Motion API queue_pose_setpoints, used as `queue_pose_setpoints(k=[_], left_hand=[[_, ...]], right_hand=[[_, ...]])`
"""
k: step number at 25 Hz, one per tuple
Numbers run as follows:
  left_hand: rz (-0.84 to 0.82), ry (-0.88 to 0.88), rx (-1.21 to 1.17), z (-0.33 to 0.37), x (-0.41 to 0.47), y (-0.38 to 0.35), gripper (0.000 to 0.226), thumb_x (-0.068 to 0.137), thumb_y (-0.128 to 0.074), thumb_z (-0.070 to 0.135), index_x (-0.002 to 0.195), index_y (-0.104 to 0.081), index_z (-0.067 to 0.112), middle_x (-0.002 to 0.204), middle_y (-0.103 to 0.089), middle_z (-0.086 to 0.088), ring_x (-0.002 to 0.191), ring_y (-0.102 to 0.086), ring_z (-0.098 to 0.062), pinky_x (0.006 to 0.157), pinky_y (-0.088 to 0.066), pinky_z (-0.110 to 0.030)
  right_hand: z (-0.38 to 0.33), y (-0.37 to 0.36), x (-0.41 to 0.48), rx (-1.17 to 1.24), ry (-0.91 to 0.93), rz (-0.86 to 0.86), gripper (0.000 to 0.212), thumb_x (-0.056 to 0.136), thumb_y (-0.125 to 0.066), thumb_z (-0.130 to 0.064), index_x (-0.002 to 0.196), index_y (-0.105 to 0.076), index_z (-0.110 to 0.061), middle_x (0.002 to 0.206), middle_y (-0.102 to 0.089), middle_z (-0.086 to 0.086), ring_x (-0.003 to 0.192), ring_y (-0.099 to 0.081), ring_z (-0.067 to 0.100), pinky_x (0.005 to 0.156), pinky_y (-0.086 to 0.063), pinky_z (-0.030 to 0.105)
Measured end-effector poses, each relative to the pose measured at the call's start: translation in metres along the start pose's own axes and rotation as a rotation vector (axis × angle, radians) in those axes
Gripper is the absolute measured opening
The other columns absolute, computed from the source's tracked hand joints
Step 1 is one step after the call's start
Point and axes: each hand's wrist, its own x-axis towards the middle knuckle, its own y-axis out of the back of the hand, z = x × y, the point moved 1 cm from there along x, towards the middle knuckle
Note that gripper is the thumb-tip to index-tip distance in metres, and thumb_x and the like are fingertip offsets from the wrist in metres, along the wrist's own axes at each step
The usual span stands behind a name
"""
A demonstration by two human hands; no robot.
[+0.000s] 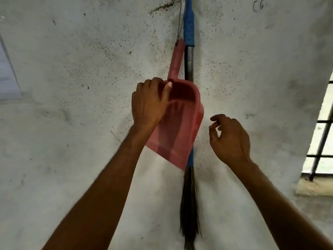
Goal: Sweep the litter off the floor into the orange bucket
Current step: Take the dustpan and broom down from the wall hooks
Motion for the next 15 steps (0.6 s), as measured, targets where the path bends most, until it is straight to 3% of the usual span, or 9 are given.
queue_pose_setpoints(k=[7,12,15], left_hand=[[-0.061,-0.080,-0.022,0.001,0.038,-0.019,0.056,0.105,-0.035,0.063,0.117,-0.072,0.024,0.120,-0.070,-0.002,0.113,-0.058,-0.026,0.092,-0.039,-0.042],[-0.073,-0.072,-0.157,0.006,0.051,-0.020,0.046,0.101,-0.044,0.058,0.099,-0.072,0.021,0.089,-0.072,0.008,0.085,-0.065,-0.019,0.088,-0.049,-0.040],[-0.155,-0.013,-0.205,0.007,0.060,-0.020,0.044,0.095,-0.046,0.059,0.107,-0.067,0.023,0.087,-0.072,0.004,0.079,-0.065,-0.021,0.079,-0.052,-0.038]], right_hand=[[-0.004,0.000,0.037,-0.043,-0.050,0.056,0.029,0.097,-0.062,-0.025,0.126,-0.063,-0.024,0.104,-0.071,-0.008,0.099,-0.063,0.018,0.074,-0.043,0.029],[-0.016,0.002,0.062,-0.048,-0.045,0.054,0.030,0.096,-0.062,-0.024,0.125,-0.063,-0.026,0.102,-0.069,-0.011,0.098,-0.061,0.016,0.073,-0.040,0.029],[-0.021,0.002,0.073,-0.071,-0.035,0.046,0.029,0.095,-0.064,-0.026,0.125,-0.063,-0.026,0.096,-0.063,-0.016,0.097,-0.061,0.015,0.074,-0.041,0.030]])
